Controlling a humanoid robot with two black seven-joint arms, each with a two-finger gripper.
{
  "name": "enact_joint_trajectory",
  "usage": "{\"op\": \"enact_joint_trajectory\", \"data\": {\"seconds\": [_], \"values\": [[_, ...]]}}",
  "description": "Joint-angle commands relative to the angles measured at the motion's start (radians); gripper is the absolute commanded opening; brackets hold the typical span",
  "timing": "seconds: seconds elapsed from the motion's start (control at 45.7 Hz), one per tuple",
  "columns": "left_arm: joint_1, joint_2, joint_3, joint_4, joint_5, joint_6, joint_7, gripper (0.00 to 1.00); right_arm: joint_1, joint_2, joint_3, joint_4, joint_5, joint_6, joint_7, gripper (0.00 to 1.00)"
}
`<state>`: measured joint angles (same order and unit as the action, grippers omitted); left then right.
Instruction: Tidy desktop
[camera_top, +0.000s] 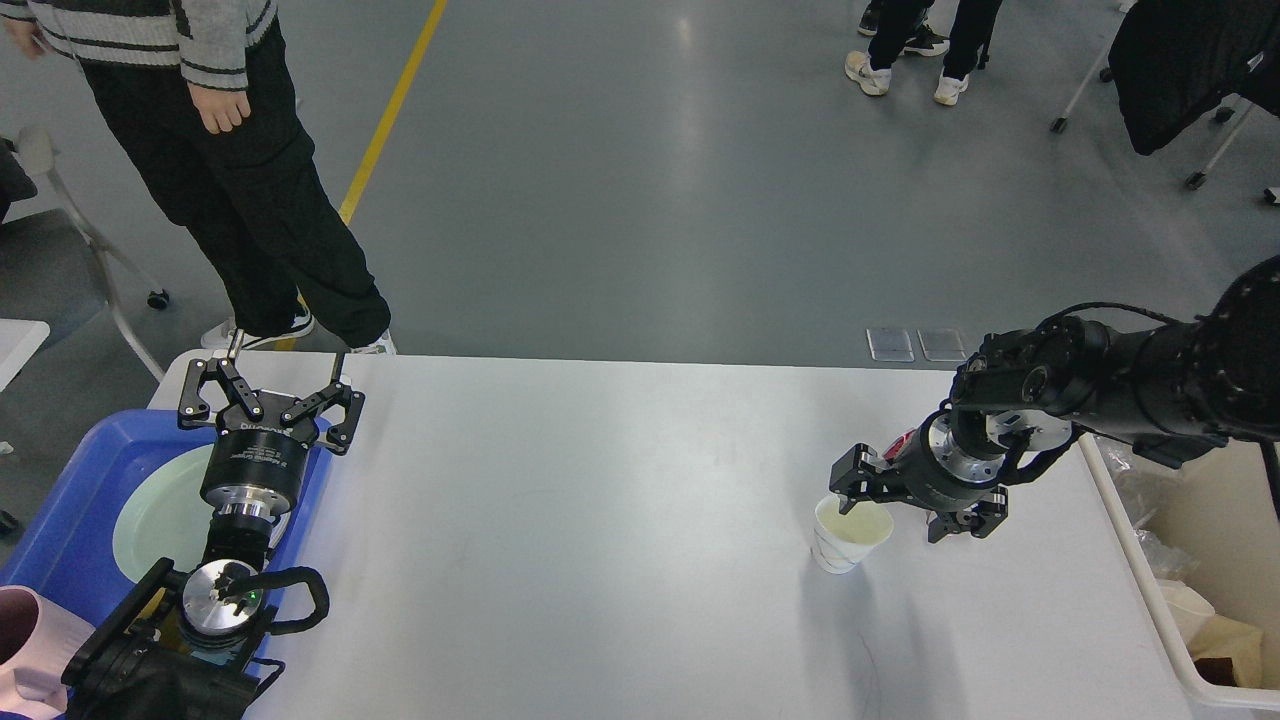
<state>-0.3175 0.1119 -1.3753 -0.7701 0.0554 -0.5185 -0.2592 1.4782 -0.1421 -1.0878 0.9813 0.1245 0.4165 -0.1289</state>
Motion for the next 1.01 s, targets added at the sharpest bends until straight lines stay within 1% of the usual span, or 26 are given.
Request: {"op": "enact_joint_trajectory", "data": {"seconds": [0.0, 0.175, 0.35, 0.394, 0.438, 0.481, 0.525, 0.591, 0.678, 0.766, 0.81, 0.919, 0.985], "values": [[0.0, -0.001, -0.001, 0.0, 0.0, 0.0, 0.0, 0.96, -0.032, 0.018, 0.0, -0.007, 0.0, -0.068, 0.002, 0.99], [0.0, 0.0, 0.002, 0.0, 0.0, 0.0, 0.0, 0.96, -0.059, 0.019, 0.002, -0.013, 0.0, -0.082, 0.0, 0.99], [0.0, 0.0, -0.001, 0.0, 0.0, 0.0, 0.0, 0.96, -0.111, 0.027, 0.008, -0.076, 0.0, -0.102, 0.0, 0.98], [0.0, -0.001, -0.001, 0.0, 0.0, 0.0, 0.0, 0.96, -0.128, 0.038, 0.009, -0.09, -0.003, -0.116, 0.0, 0.96], [0.0, 0.0, 0.002, 0.0, 0.0, 0.0, 0.0, 0.96, -0.141, 0.045, 0.009, -0.095, -0.005, -0.13, 0.0, 0.9], [0.0, 0.0, -0.001, 0.0, 0.0, 0.0, 0.0, 0.96, -0.145, 0.047, 0.009, -0.095, -0.006, -0.139, 0.002, 0.82], [0.0, 0.0, -0.001, 0.0, 0.0, 0.0, 0.0, 0.96, -0.147, 0.047, 0.009, -0.095, -0.006, -0.14, 0.002, 0.73], [0.0, 0.0, -0.001, 0.0, 0.0, 0.0, 0.0, 0.96, -0.151, 0.047, 0.009, -0.09, -0.006, -0.14, 0.002, 0.55], [0.0, 0.0, -0.001, 0.0, 0.0, 0.0, 0.0, 0.96, -0.153, 0.049, 0.022, -0.088, -0.006, -0.14, 0.002, 0.4], [0.0, 0.0, -0.001, 0.0, 0.0, 0.0, 0.0, 0.96, -0.153, 0.049, 0.031, -0.087, -0.006, -0.14, 0.002, 0.17], [0.0, -0.001, 0.002, 0.0, 0.0, 0.0, 0.0, 0.96, -0.153, 0.049, 0.029, -0.085, -0.006, -0.139, 0.002, 0.0], [0.0, -0.001, -0.001, 0.0, 0.0, 0.0, 0.0, 0.96, -0.153, 0.049, 0.031, -0.087, -0.005, -0.142, 0.0, 0.0], [0.0, -0.001, -0.001, 0.0, 0.0, 0.0, 0.0, 0.96, -0.15, 0.05, 0.029, -0.088, -0.005, -0.14, -0.014, 0.0]]}}
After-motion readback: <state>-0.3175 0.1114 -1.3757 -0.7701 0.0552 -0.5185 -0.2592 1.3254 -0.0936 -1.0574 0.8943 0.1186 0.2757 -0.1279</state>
